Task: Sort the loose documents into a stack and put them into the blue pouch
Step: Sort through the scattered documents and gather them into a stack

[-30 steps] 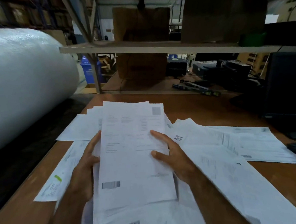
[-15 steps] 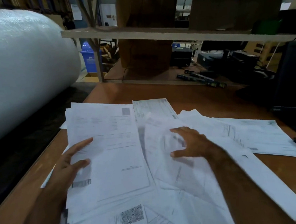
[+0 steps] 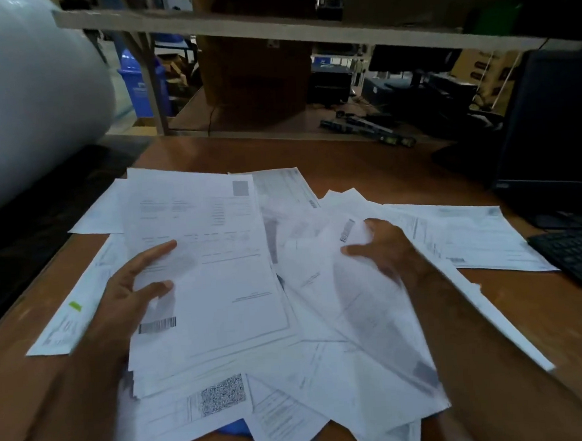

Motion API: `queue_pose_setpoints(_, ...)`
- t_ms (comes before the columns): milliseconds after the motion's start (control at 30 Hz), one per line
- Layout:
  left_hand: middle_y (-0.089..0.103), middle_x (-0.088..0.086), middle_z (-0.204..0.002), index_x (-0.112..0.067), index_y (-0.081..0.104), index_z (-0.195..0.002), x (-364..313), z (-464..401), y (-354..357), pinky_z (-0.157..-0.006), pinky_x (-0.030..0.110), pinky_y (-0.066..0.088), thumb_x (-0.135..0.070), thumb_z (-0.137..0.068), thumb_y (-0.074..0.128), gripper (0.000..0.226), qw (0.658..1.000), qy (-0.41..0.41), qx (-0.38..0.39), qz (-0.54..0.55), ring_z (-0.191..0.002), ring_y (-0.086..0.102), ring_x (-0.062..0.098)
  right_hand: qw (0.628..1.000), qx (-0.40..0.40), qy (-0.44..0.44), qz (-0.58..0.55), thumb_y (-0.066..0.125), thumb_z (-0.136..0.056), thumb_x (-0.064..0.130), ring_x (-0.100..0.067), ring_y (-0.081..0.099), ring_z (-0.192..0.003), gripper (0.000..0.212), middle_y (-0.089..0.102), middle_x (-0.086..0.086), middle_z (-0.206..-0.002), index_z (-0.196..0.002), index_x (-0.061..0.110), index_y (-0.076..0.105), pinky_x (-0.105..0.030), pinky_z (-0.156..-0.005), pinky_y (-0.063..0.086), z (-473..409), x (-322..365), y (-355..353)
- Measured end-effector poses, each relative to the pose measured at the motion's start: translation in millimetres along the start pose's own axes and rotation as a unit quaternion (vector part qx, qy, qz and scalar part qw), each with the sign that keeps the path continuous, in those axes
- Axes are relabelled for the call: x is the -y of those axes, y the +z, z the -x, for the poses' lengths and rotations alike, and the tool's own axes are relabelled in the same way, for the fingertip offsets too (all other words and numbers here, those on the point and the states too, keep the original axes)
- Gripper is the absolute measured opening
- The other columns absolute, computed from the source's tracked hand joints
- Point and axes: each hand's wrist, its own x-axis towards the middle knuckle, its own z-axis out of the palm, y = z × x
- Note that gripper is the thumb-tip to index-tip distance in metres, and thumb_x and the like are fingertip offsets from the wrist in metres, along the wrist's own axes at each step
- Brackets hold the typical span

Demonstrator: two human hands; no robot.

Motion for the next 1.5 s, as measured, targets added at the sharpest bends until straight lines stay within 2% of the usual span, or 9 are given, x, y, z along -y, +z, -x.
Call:
queue_pose_setpoints(200,0.055,-0.01,-0.146,-0.021,0.063,-0.137,5,4,0,-0.093,0.011,0.044,0.013,-0.089,0.061,0.058,1.0,0.006,-0.018,0.0,-0.121,0.055,-0.009,0.994,0.044,-0.104,0.003,0.065,-0.098,0.027,-0.022,0.067,-0.093,0.01,0.072,0.004,-0.1,-0.096,0.022,0.073,-0.036,-0.083,0.056,-6,-6,-43)
queue_pose_setpoints(400,0.053,-0.009,-0.15,-0.028,0.063,-0.136,19,0,-8,-0.115,0.048,0.037,0.009,-0.09,0.063,0.059,1.0,0.01,-0.005,-0.027,-0.139,0.047,0.018,0.909,0.123,-0.248,0.31,0.049,-0.101,0.042,-0.018,0.022,-0.15,0.016,0.043,0.016,-0.15,-0.111,0.049,0.059,-0.069,-0.115,0.006,4,40,-18)
queue_pose_setpoints(533,0.057,-0.006,-0.145,-0.026,0.065,-0.134,13,-2,-4,-0.114,0.044,0.037,0.012,-0.089,0.063,0.059,1.0,0.011,-0.009,-0.021,-0.137,0.048,0.018,0.905,0.078,-0.317,0.274,0.062,-0.096,0.043,-0.019,-0.008,-0.157,0.046,0.006,0.012,-0.17,-0.136,0.053,0.042,-0.067,-0.115,-0.011,67,48,39)
queue_pose_setpoints(633,0.06,-0.006,-0.141,-0.022,0.065,-0.134,8,0,0,-0.11,0.037,0.038,0.014,-0.087,0.063,0.059,1.0,0.019,-0.012,-0.018,-0.127,0.055,0.005,0.954,0.088,-0.147,0.246,0.046,-0.094,0.07,-0.026,-0.011,-0.157,0.078,-0.01,0.01,-0.17,-0.156,0.05,0.003,-0.066,-0.118,-0.004,86,32,64)
queue_pose_setpoints(833,0.06,-0.028,-0.132,-0.028,0.068,-0.128,7,1,0,-0.095,0.019,0.042,0.014,-0.086,0.064,0.059,1.0,0.004,-0.023,0.01,-0.112,0.053,-0.023,0.953,0.168,-0.169,0.186,0.035,-0.095,0.074,-0.003,-0.014,-0.154,0.071,-0.003,0.022,-0.169,-0.158,0.05,0.012,-0.058,-0.122,-0.008,91,2,48)
queue_pose_setpoints(1000,0.061,-0.016,-0.138,-0.025,0.067,-0.131,8,-1,1,-0.088,0.01,0.043,0.015,-0.086,0.063,0.06,0.999,-0.001,-0.023,0.023,-0.114,0.054,-0.021,0.981,-0.007,-0.028,0.193,0.054,-0.086,0.075,-0.031,0.029,-0.149,0.085,0.027,-0.001,-0.165,-0.157,0.043,0.018,-0.051,-0.117,0.03,67,-10,15)
queue_pose_setpoints(1133,0.061,-0.016,-0.137,-0.025,0.067,-0.13,7,-3,3,-0.081,0.001,0.046,0.017,-0.086,0.062,0.061,0.999,0.001,-0.024,0.025,-0.111,0.055,-0.022,0.979,0.013,0.042,0.199,0.072,-0.071,0.071,-0.035,0.054,-0.125,0.1,0.054,-0.009,-0.14,-0.152,0.039,0.022,-0.045,-0.104,0.047,49,-12,8)
queue_pose_setpoints(1300,0.059,-0.026,-0.13,-0.028,0.068,-0.124,-1,-2,11,-0.086,0.004,0.048,0.018,-0.085,0.063,0.06,0.999,0.006,-0.016,0.032,-0.11,0.055,-0.023,0.998,-0.038,-0.045,-0.012,0.077,-0.085,0.016,-0.016,0.063,-0.115,0.039,0.068,0.01,-0.122,-0.117,0.036,0.068,-0.013,-0.086,0.045,35,-15,-2)
queue_pose_setpoints(1500,0.058,-0.008,-0.136,-0.017,0.065,-0.131,2,-4,11,-0.075,-0.003,0.045,0.019,-0.088,0.06,0.056,1.0,-0.011,-0.013,0.024,-0.104,0.054,-0.027,0.951,-0.108,-0.105,-0.269,0.063,-0.099,0.037,0.0,0.057,-0.121,0.019,0.065,0.024,-0.129,-0.111,0.045,0.076,-0.033,-0.105,0.05,32,-5,-49)
